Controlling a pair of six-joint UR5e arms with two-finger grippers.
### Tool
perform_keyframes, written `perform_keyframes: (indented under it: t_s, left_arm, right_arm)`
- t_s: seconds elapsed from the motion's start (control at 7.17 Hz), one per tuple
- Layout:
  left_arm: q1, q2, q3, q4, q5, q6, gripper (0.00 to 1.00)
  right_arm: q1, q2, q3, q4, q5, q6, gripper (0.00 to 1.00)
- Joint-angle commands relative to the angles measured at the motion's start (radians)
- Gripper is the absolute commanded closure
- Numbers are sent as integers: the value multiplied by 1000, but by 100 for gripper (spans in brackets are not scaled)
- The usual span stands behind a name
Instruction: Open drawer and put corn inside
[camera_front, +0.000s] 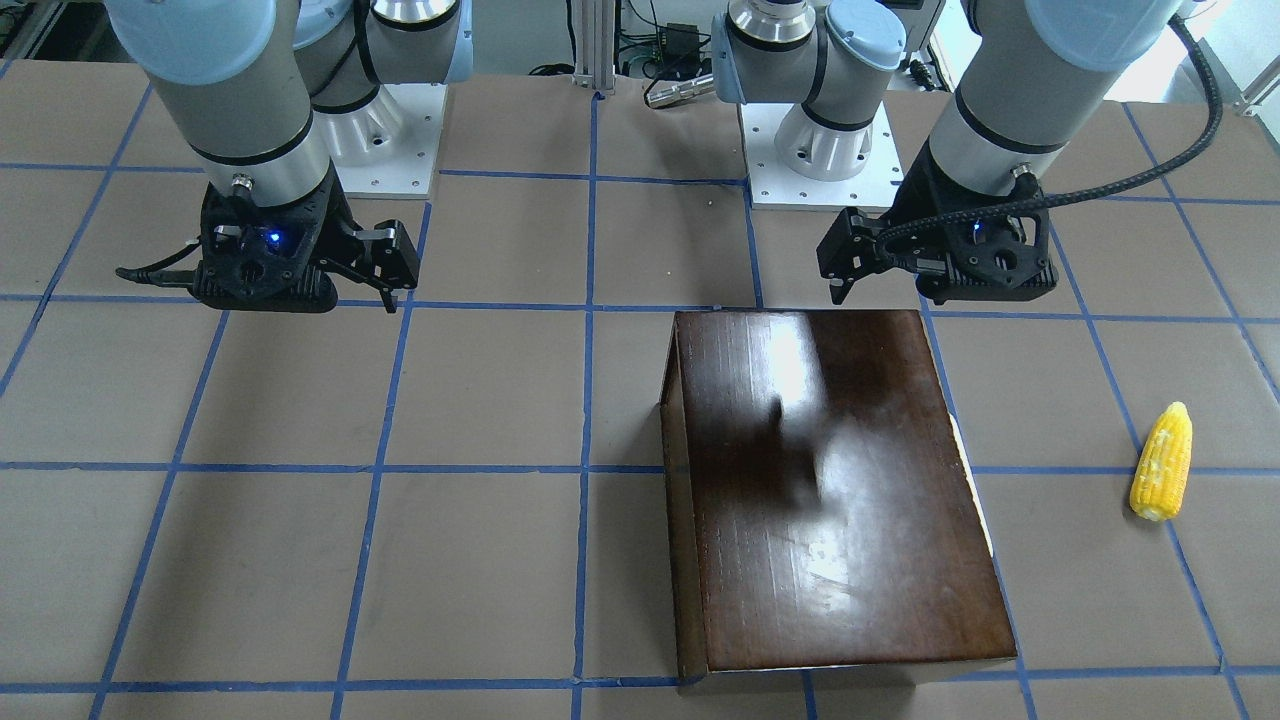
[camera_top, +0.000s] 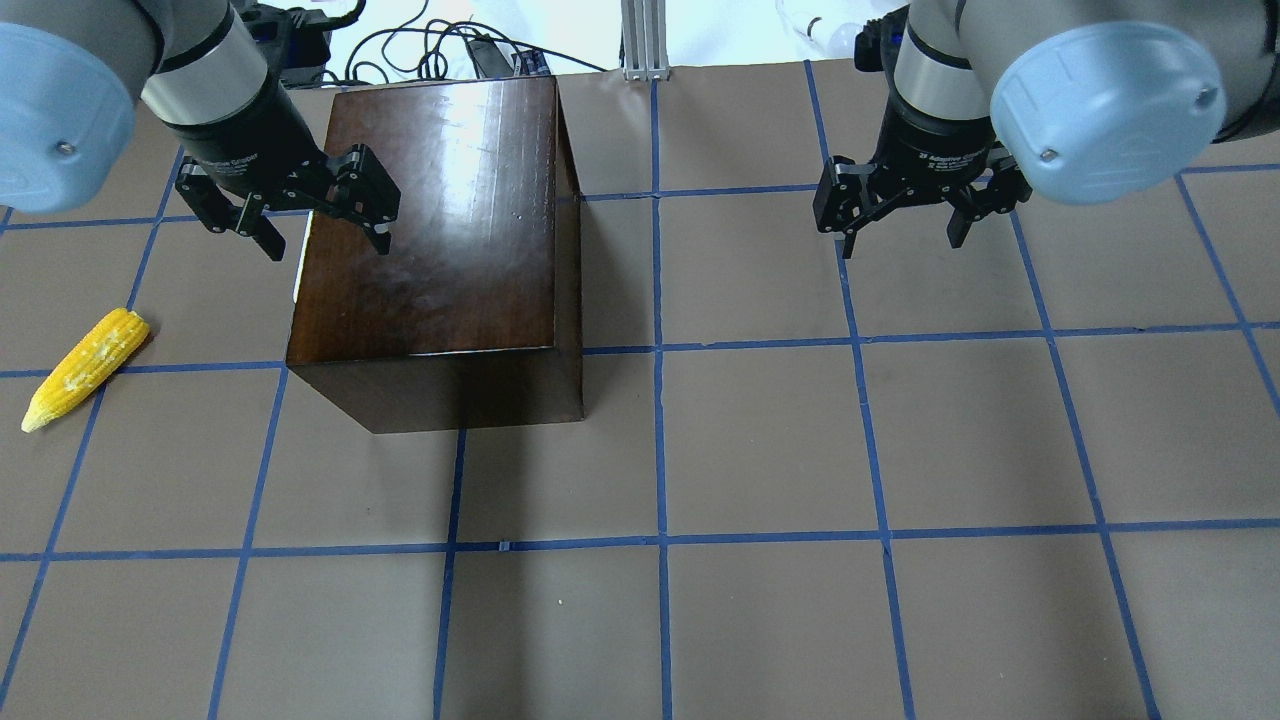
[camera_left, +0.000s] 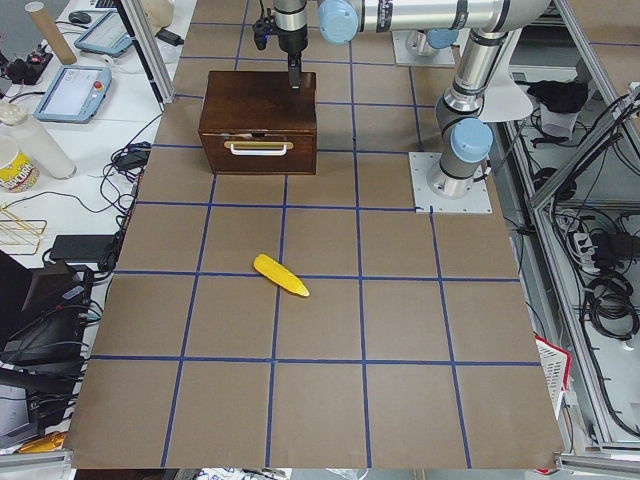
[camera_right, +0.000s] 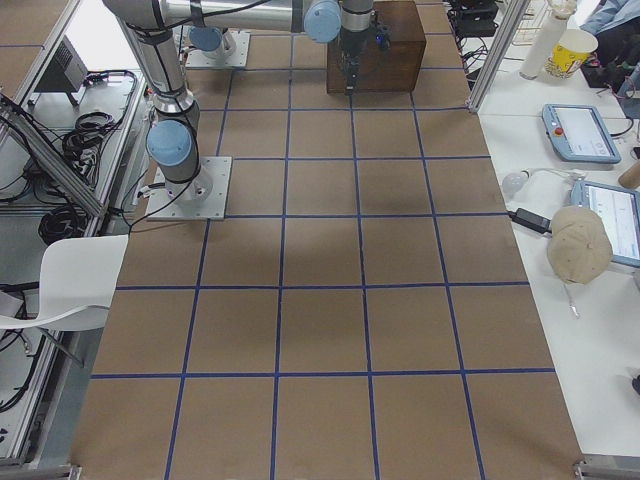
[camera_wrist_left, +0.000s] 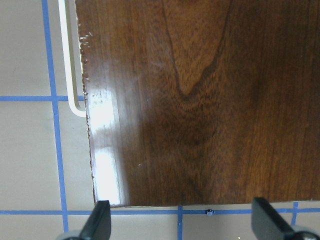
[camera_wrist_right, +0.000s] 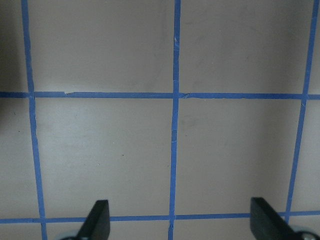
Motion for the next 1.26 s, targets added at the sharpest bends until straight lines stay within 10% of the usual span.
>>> perform_keyframes:
  t_s: [0.0, 1.12]
  left_arm:
    - [0, 4, -2, 0, -1, 2, 0]
    - [14, 4, 7, 2, 10, 15, 0]
  right_arm:
    - [0, 0, 0, 0, 0, 0, 0]
    - [0, -1, 0, 1, 0, 0, 0]
